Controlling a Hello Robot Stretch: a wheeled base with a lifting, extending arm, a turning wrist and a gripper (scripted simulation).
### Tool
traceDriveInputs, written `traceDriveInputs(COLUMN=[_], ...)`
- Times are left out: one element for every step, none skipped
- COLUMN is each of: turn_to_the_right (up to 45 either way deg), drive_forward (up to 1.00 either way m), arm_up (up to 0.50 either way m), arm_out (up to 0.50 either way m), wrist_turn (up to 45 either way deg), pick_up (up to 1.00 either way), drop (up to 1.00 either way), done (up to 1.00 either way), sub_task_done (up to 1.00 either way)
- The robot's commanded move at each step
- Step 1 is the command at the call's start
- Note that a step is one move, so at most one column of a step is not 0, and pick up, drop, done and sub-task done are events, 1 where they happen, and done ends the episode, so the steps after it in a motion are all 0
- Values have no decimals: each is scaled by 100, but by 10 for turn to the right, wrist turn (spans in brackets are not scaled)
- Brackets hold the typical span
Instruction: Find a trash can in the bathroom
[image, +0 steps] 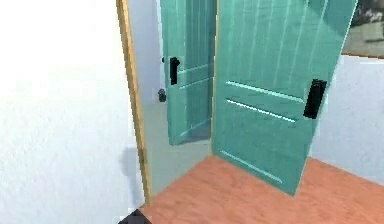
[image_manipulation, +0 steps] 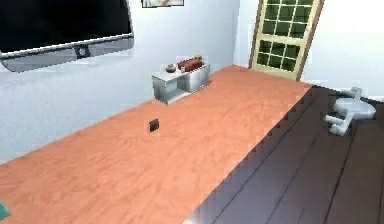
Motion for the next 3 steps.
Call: traceDriveInputs(turn_to_the_right=[30, 0, -120], drive_forward=[0, 95, 0], arm_up=[0, 0, 0], arm_out=[0, 0, 0], wrist_turn=[0, 0, 0], pick_up=[0, 0, 0], drop=[0, 0, 0], done=[0, 0, 0], sub_task_done=[0, 0, 0])
